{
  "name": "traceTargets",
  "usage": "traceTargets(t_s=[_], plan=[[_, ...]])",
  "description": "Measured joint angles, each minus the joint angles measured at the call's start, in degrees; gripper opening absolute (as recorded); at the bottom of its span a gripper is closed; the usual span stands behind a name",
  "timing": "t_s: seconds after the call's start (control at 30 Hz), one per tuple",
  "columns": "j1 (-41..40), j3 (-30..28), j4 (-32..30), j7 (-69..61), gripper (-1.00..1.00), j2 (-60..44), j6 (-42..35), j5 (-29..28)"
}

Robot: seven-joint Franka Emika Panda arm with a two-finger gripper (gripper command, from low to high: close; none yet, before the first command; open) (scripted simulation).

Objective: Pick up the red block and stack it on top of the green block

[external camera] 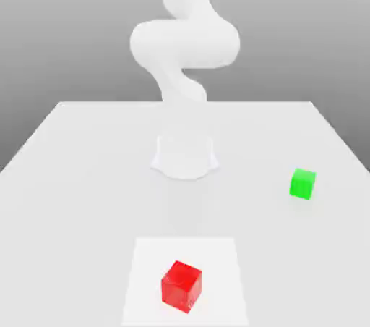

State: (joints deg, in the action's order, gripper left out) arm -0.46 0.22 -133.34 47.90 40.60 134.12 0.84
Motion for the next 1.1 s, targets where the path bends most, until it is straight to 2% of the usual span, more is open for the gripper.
traceTargets(t_s=[0.4,0.73,0.93,0.97,1.1], plan=[[-2.14,2.11,-7.51,11.46,0.00,-25.28,11.29,1.99],[-2.47,2.07,-13.69,24.12,0.00,-46.04,20.64,-0.89],[-1.75,1.07,-13.00,26.51,0.00,-58.49,30.13,-2.31],[-1.68,0.98,-12.83,26.59,-1.00,-59.71,31.16,-2.39],[-1.69,0.99,-12.83,26.64,-1.00,-59.71,31.22,-2.45]])
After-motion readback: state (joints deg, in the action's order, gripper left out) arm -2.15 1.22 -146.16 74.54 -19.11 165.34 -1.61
